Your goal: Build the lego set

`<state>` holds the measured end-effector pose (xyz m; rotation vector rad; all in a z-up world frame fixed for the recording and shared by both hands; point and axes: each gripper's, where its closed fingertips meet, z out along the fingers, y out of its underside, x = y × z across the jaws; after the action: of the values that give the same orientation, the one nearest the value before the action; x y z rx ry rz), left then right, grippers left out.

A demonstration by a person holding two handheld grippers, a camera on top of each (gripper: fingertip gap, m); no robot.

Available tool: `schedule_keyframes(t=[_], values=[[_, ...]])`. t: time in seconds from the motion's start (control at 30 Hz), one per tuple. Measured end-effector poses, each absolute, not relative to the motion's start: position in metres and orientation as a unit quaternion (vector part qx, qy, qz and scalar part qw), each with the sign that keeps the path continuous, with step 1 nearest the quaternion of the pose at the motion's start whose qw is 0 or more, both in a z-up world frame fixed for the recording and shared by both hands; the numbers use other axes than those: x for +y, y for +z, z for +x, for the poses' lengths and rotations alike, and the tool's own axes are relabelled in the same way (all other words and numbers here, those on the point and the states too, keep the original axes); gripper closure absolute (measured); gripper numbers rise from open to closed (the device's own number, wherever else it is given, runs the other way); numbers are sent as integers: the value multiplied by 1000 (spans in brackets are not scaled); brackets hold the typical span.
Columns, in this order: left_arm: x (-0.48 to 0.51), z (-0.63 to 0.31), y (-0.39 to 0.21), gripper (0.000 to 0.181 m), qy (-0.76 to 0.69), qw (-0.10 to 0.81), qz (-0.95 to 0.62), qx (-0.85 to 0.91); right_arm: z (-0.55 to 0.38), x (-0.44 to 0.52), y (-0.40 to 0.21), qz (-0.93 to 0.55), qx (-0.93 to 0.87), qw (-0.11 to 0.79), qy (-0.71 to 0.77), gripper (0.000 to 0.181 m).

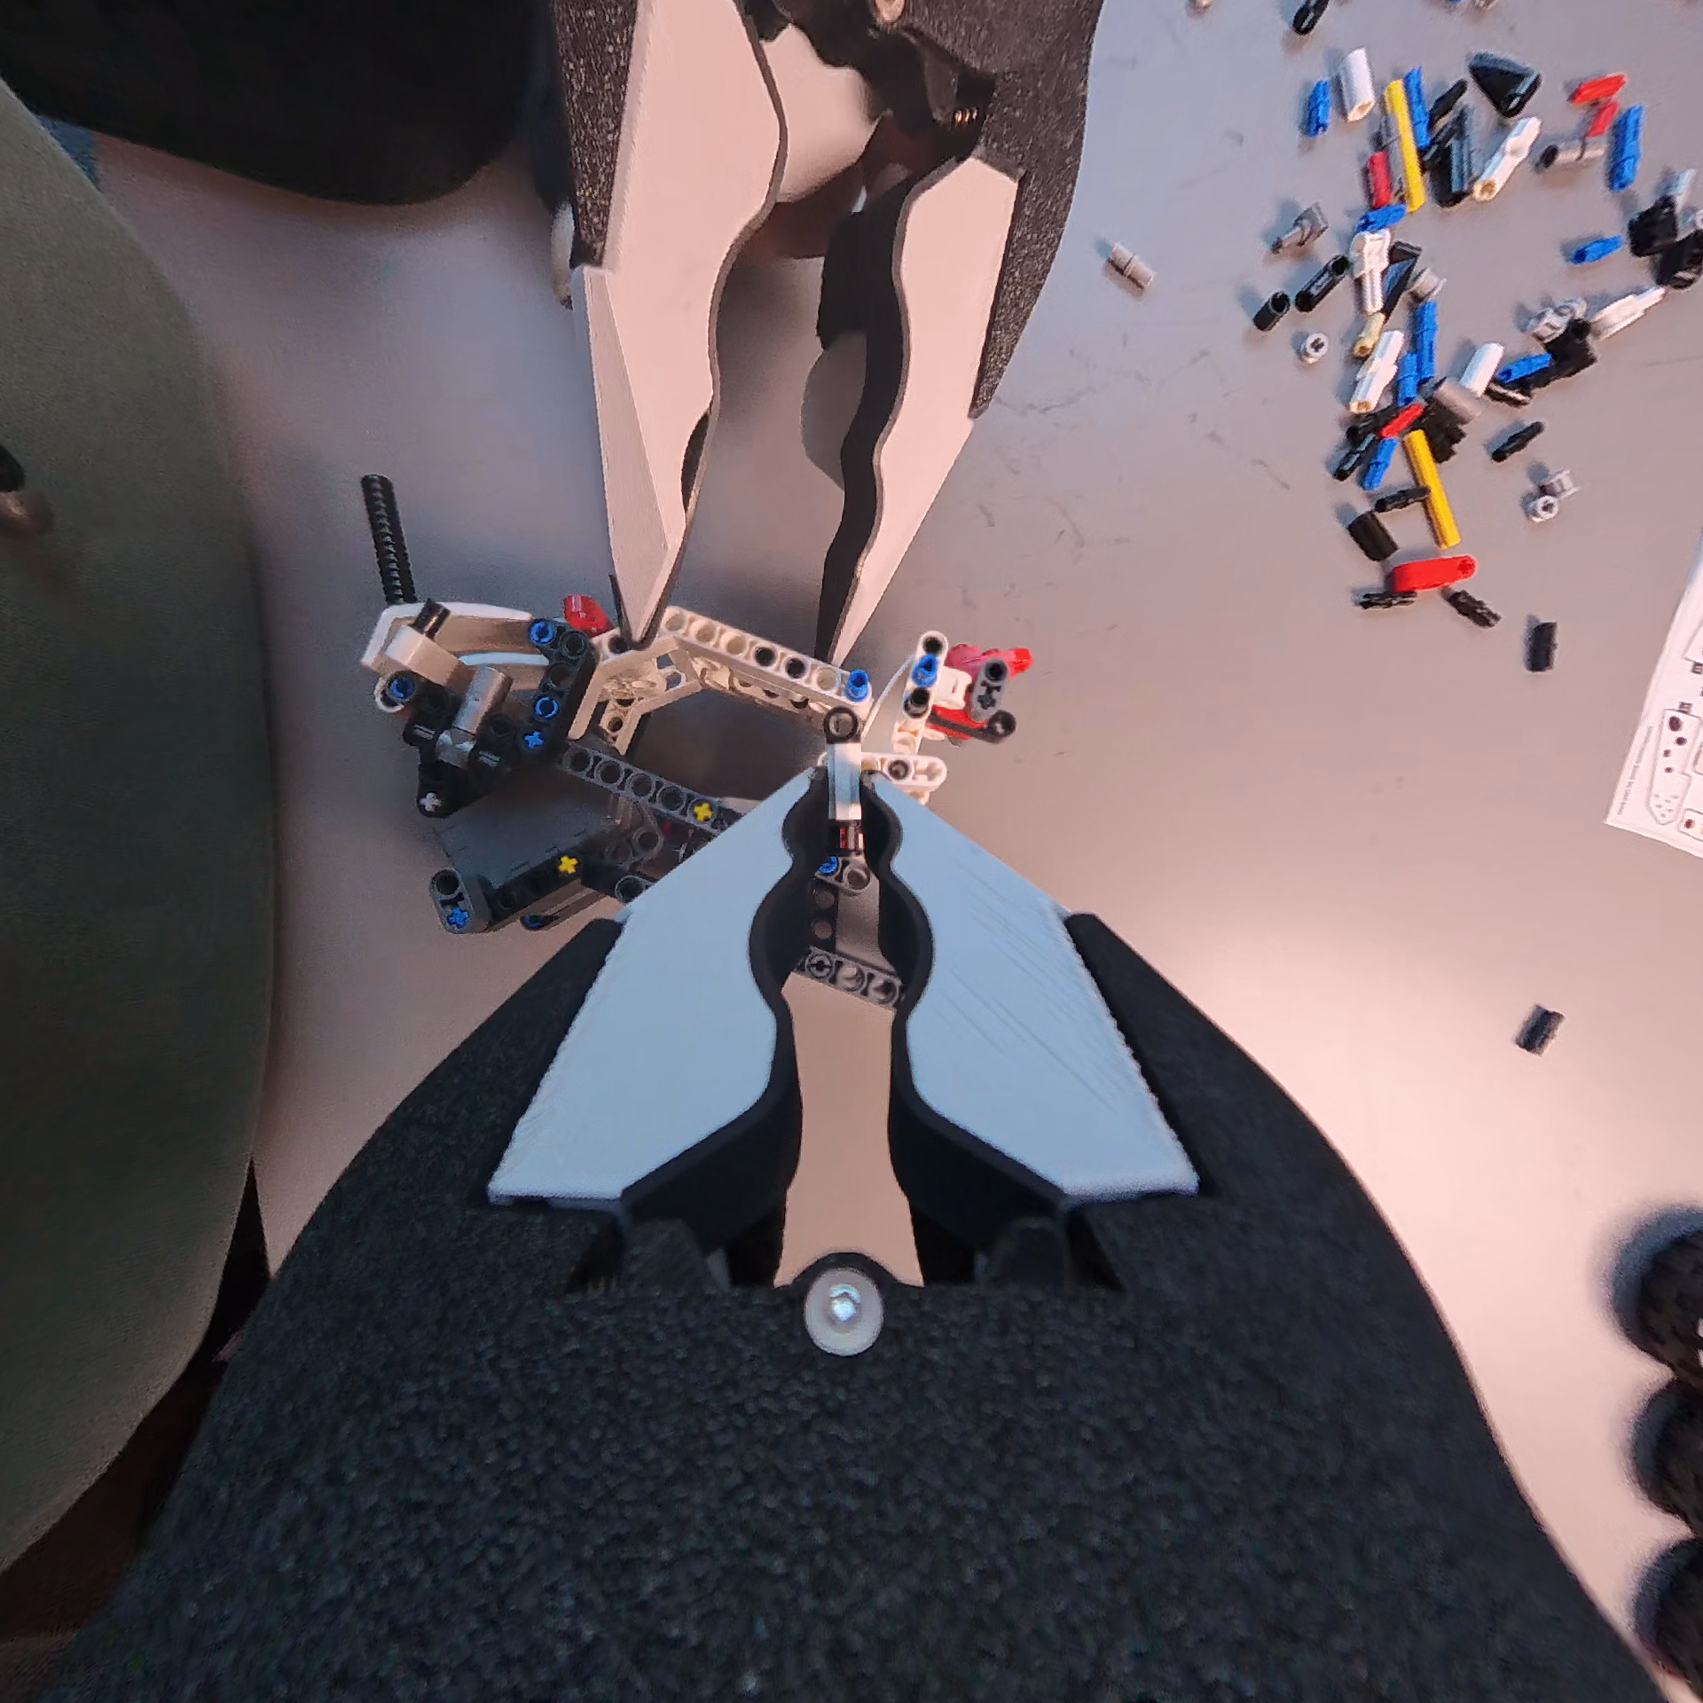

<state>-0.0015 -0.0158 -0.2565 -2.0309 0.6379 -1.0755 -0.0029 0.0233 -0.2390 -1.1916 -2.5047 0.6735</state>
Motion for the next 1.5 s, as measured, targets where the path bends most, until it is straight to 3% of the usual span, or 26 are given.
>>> schedule_keyframes(t=[0.13, 0.37, 0.6, 0.73, 0.93, 1.2, 1.5], values=[[-10, 0, -261, 150, -404, 363, -809, 225, 1, 24, -233, -440, -855, 143, 236, 175], [-21, 13, -279, 150, -396, 314, -844, 179, 21, 15, -244, -466, -853, 94, 214, 175], [-16, 15, -277, 155, -388, 347, -849, 91, 23, 30, -251, -473, -848, 124, 204, 175], [-15, 19, -276, 150, -372, 362, -851, 71, 16, 35, -251, -458, -850, 140, 217, 175], [-35, 63, -272, 151, -423, 329, -837, 113, 14, 36, -252, -402, -879, 144, 212, 175], [-24, 9, -235, 158, -379, 414, -809, 175, 14, 21, -224, -298, -915, 150, 227, 175], [-4, 5, -255, 165, -237, 469, -811, 256, -1, 9, -248, -205, -962, 68, 166, 175]])
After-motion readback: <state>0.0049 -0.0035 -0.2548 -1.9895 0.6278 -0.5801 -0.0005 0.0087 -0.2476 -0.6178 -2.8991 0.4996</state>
